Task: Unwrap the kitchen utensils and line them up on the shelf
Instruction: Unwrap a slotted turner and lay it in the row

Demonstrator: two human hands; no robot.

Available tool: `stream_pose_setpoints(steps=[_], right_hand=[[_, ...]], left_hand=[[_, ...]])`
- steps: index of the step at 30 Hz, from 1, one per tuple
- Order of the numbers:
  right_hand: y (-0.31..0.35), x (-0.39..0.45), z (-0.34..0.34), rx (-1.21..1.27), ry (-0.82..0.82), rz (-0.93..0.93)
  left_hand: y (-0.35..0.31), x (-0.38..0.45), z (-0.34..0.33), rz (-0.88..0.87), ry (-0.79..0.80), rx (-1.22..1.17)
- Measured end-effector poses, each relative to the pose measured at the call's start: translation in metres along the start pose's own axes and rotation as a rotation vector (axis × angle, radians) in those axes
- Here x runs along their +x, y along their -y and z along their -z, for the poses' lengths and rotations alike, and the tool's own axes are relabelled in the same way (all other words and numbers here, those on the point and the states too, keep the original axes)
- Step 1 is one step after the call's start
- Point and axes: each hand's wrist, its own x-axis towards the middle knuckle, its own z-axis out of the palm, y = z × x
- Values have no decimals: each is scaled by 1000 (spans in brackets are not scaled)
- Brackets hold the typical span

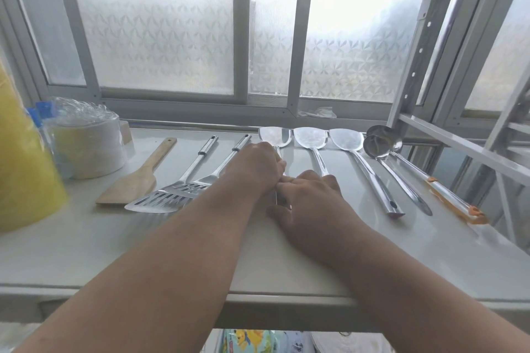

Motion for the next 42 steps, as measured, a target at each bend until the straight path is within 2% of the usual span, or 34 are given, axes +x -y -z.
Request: stream_pose_setpoints(steps=[22, 27, 31, 35, 40, 42], right_hand=[[-4, 1, -5, -15, -57, 19], [-3, -1, -4, -34, -103, 44], [-1, -4, -2, -50, -130, 47], [5, -8, 3, -99, -143, 64], [21, -10, 11, -140, -88, 79], [34, -8, 11, -136, -62, 76]], left_hand=[[3, -3, 2, -16, -48, -41], [-2, -17, 11, -9, -66, 49], [-6, -35, 29, -48, -90, 211], [10, -55, 44, -39, -121, 210], [44, -92, 67, 36, -44, 204], [53, -108, 78, 53, 24, 282]])
